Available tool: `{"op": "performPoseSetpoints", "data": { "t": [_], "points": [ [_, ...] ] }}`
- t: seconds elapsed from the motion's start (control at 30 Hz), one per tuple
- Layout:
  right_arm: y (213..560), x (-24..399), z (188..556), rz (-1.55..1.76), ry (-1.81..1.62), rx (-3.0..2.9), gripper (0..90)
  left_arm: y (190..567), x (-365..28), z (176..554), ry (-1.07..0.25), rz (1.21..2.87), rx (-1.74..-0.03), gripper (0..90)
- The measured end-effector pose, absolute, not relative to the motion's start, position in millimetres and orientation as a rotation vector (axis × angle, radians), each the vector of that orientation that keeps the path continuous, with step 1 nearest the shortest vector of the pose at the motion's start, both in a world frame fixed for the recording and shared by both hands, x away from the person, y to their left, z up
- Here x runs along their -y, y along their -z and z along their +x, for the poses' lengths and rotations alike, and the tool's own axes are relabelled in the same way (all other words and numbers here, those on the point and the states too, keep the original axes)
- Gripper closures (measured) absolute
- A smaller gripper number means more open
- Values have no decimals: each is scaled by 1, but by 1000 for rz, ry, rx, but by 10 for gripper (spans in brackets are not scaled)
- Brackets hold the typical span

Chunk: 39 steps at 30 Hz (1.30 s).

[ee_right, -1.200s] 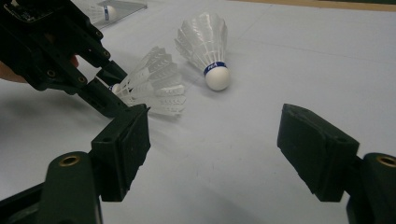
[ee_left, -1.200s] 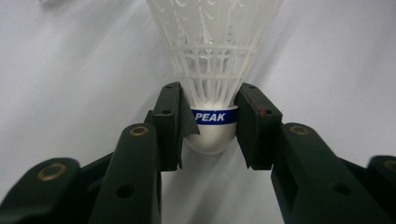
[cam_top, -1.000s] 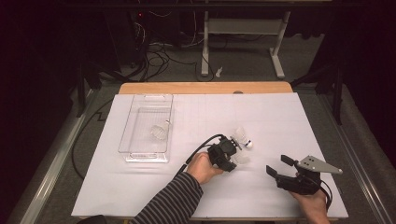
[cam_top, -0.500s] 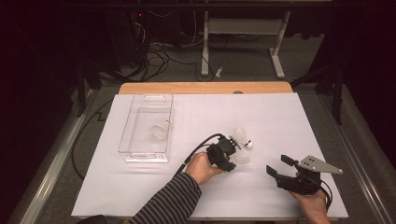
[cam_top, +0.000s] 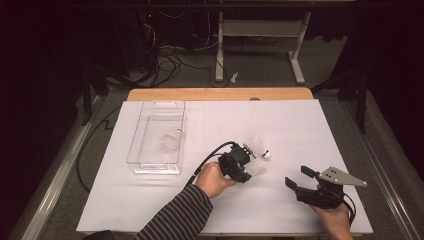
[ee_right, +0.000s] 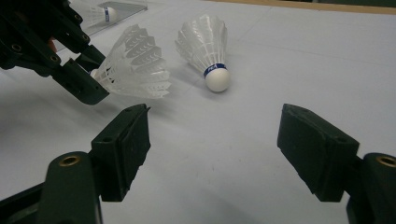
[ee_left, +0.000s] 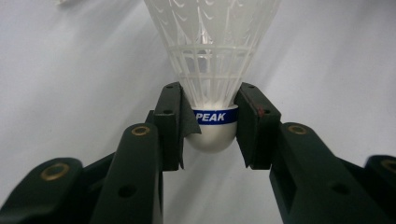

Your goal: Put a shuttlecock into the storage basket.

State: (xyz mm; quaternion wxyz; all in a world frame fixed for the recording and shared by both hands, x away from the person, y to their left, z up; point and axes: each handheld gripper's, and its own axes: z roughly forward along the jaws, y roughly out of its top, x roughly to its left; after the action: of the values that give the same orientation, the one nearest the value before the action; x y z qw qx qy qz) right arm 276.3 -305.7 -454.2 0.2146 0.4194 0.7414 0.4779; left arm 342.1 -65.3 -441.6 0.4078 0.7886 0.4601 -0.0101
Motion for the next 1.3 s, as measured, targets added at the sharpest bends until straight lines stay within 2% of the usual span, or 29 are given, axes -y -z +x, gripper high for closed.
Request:
{"op": "performPoseSetpoints", "data": {
  "t": [1.3],
  "points": [
    [453, 306, 275, 1161, -1331, -2046, 264, 425, 41, 328, 3, 1932, -1181, 650]
  ]
}}
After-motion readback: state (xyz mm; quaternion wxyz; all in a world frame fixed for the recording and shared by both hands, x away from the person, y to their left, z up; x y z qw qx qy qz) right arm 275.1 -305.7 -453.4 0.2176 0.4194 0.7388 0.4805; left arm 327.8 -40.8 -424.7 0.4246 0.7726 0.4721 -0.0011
